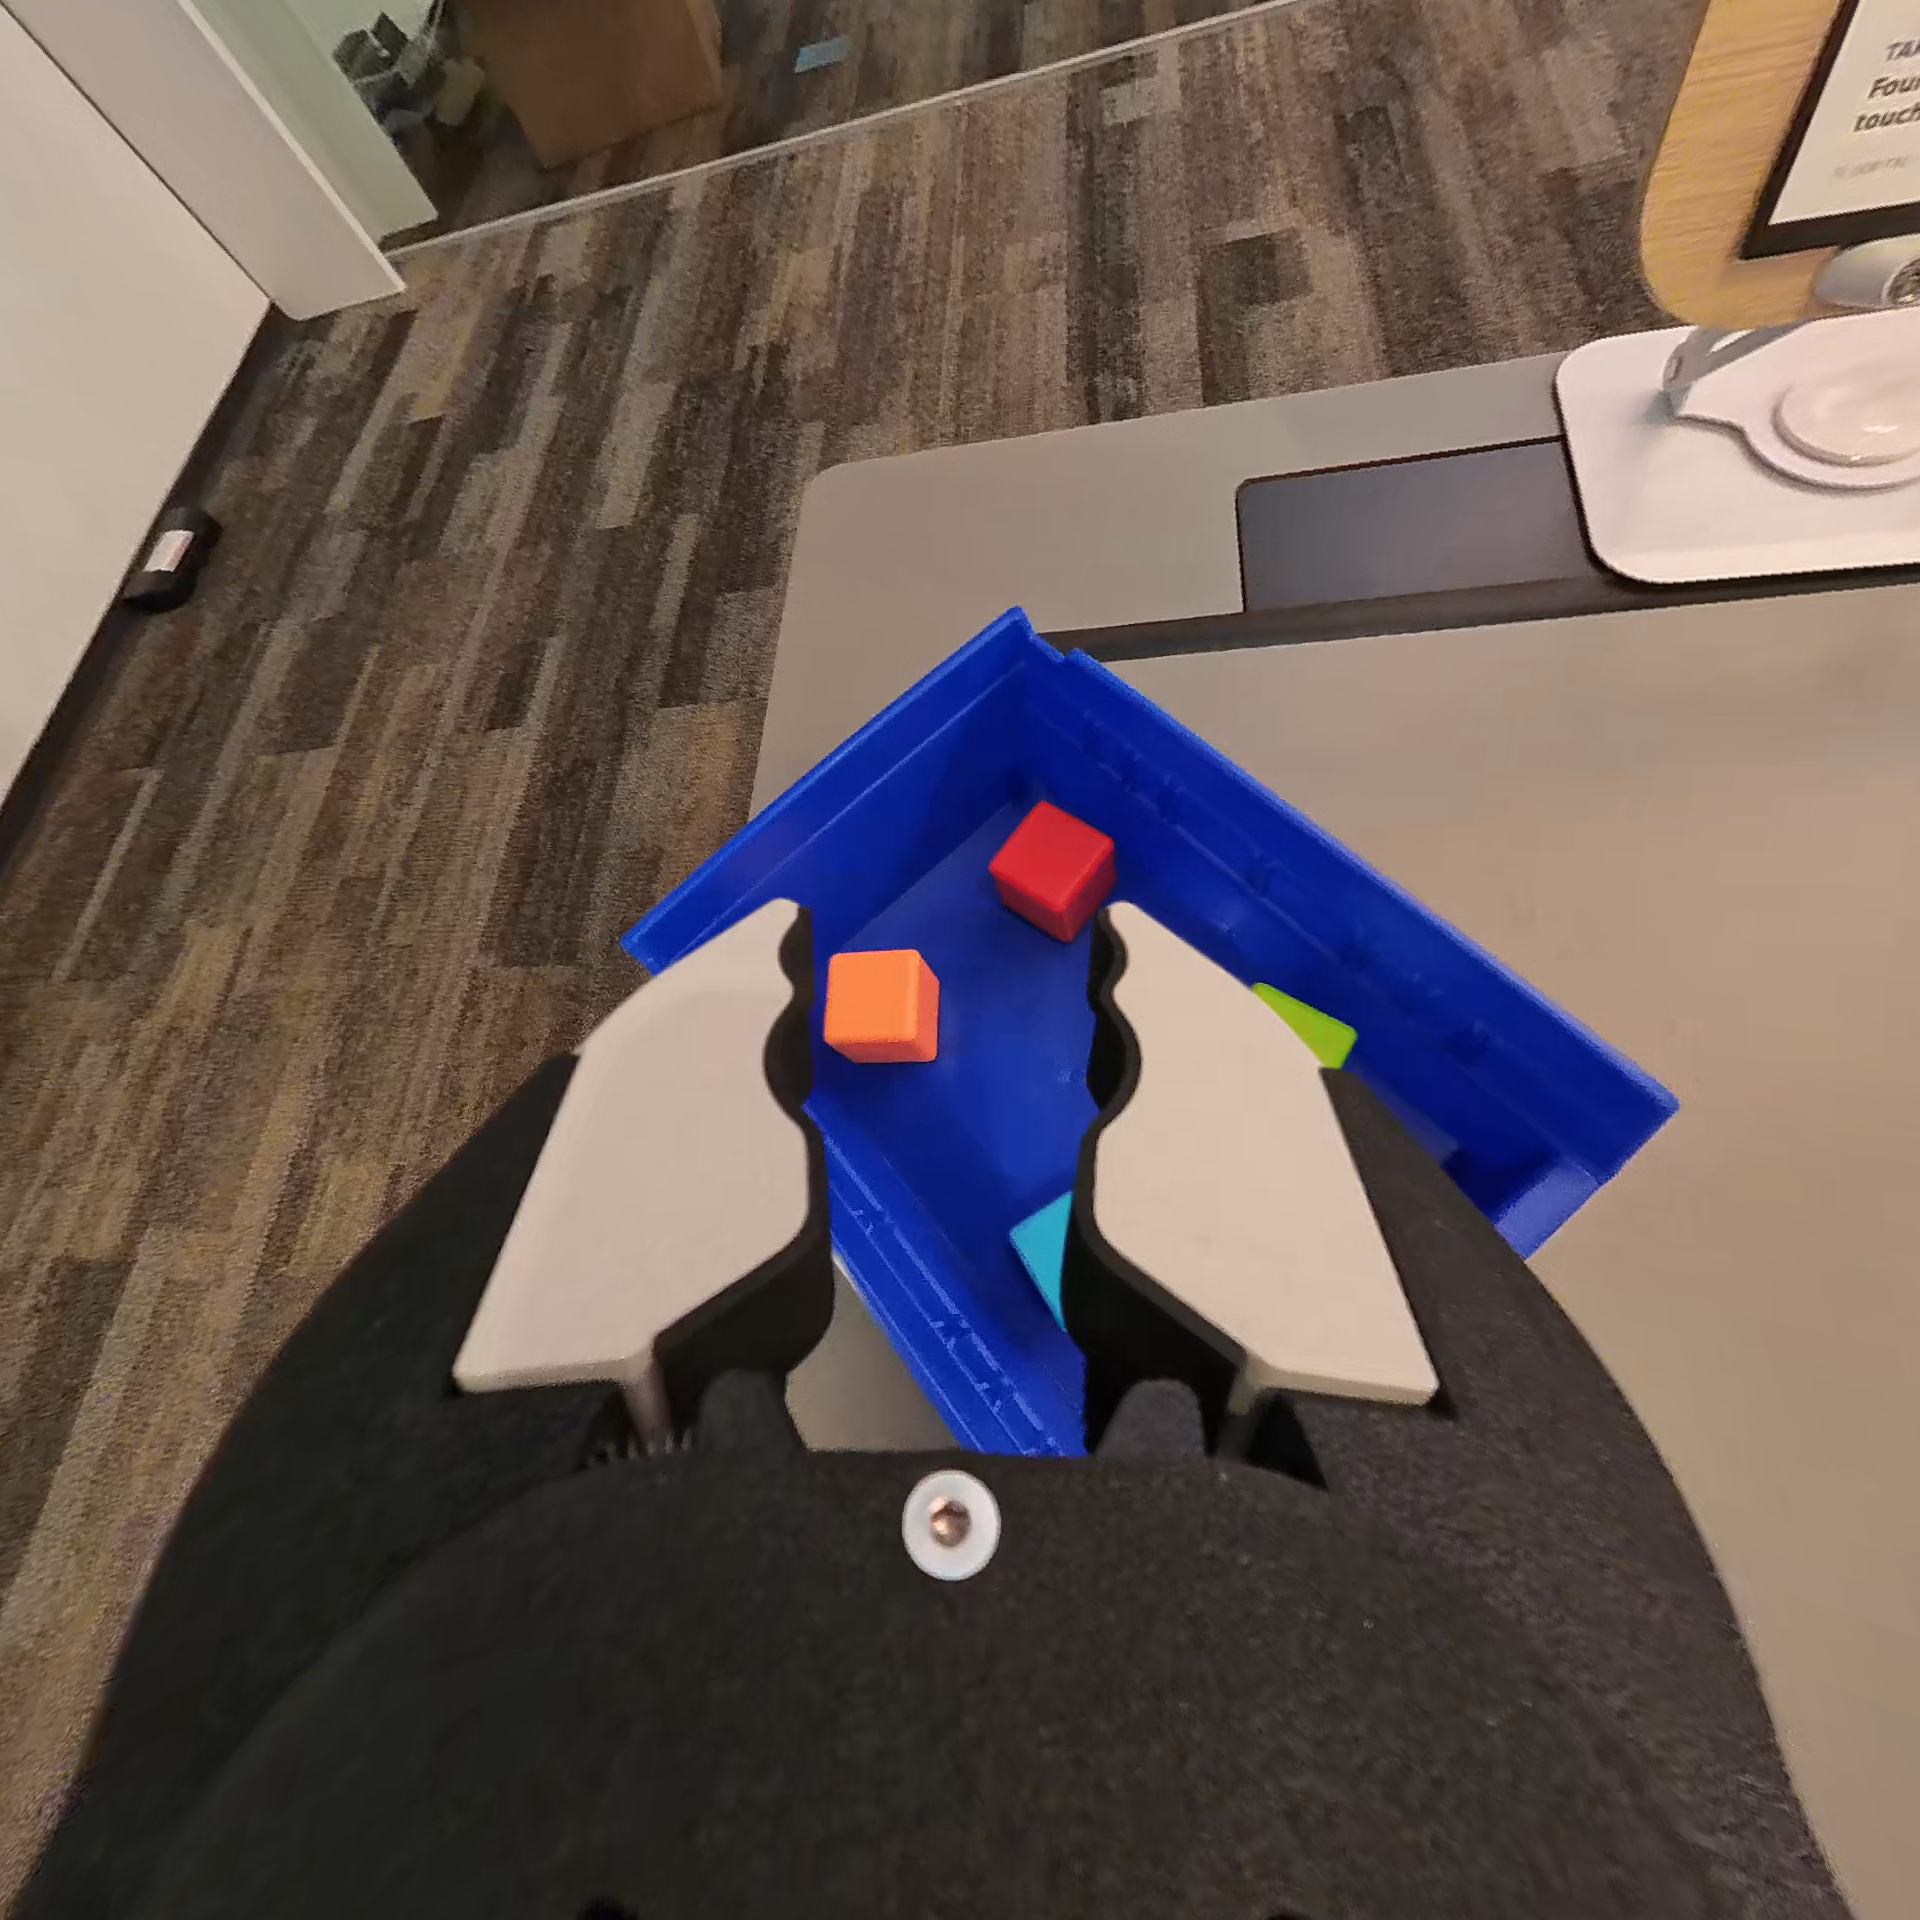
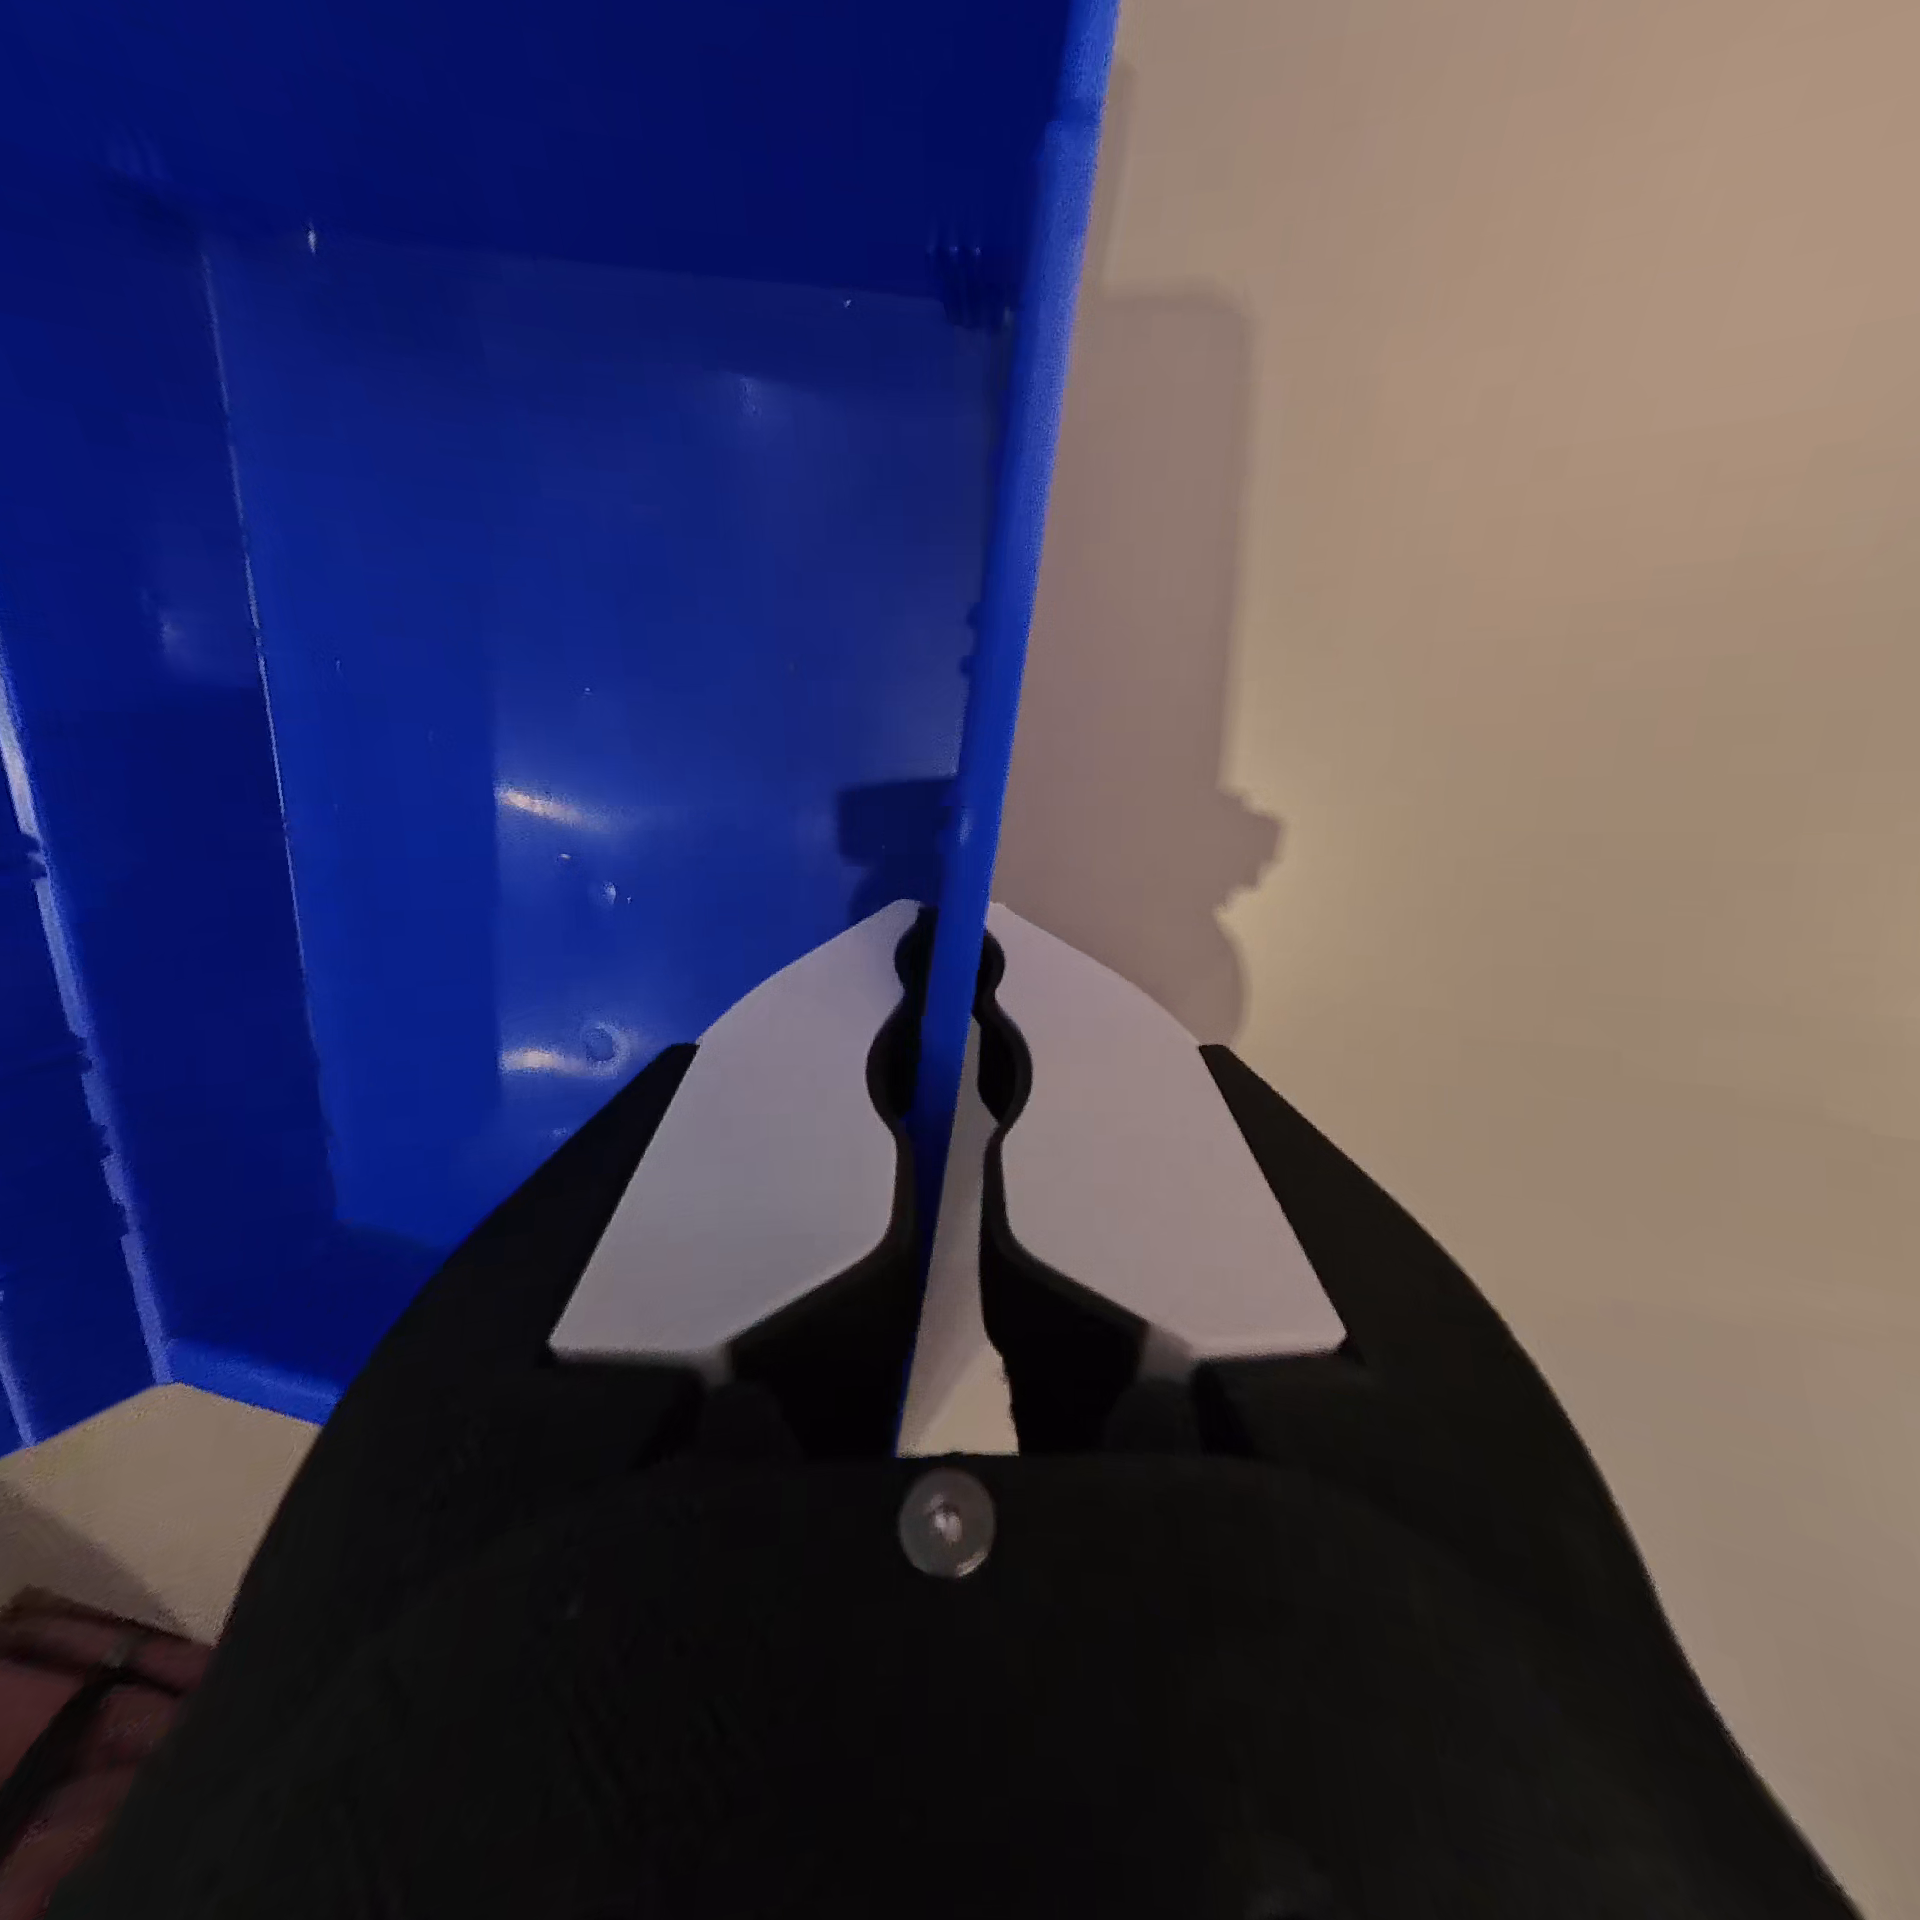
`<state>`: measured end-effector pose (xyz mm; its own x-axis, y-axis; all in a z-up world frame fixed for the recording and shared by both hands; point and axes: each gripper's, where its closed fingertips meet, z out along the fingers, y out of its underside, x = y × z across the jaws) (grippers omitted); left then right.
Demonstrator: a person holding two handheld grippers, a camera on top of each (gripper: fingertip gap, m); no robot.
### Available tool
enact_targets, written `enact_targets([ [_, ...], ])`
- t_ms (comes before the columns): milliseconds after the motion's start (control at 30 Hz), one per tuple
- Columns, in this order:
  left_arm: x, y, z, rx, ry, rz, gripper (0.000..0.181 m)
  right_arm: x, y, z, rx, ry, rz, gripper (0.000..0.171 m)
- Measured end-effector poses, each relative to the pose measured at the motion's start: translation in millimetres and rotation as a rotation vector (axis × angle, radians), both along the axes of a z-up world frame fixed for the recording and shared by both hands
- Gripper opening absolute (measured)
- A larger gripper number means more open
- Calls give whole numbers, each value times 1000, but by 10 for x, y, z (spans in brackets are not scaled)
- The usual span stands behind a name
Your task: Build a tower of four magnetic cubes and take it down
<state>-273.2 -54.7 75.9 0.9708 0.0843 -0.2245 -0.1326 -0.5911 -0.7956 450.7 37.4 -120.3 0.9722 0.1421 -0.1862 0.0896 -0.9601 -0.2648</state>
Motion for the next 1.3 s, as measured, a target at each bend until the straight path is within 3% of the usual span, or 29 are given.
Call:
enact_targets([
  [333, -150, -105, -103, -56, -6, 49, 55, 336, -25, -2, 39, 33, -80, 7],
  [533, -322, -211, -462, -195, -154, 49, 62, 366, -37, -4, 56, 49, -113, 8],
  [633, -436, -303, -721, -311, -237, 80, 66, 428, -33, 36, 75, -5, -120, 31],
  [767, -545, -370, -959, -400, -317, 111, 57, 433, 74, 306, 211, -19, -140, 33],
  [900, -805, -475, -1156, -489, -288, 245, 63, 369, 65, 459, 258, -36, -118, 33],
  [1067, -887, -562, -1445, -616, -321, 296, 65, 322, 42, 461, 242, -100, -80, 39],
  [1167, -829, -563, -1622, -692, -356, 264, 58, 316, 37, 460, 236, -120, -68, 40],
  [1267, -693, -428, -1640, -670, -431, 205, 26, 318, 42, 484, 248, -111, -68, 40],
  [1300, -694, -411, -1642, -678, -402, 203, 27, 318, 50, 505, 260, -106, -70, 40],
])
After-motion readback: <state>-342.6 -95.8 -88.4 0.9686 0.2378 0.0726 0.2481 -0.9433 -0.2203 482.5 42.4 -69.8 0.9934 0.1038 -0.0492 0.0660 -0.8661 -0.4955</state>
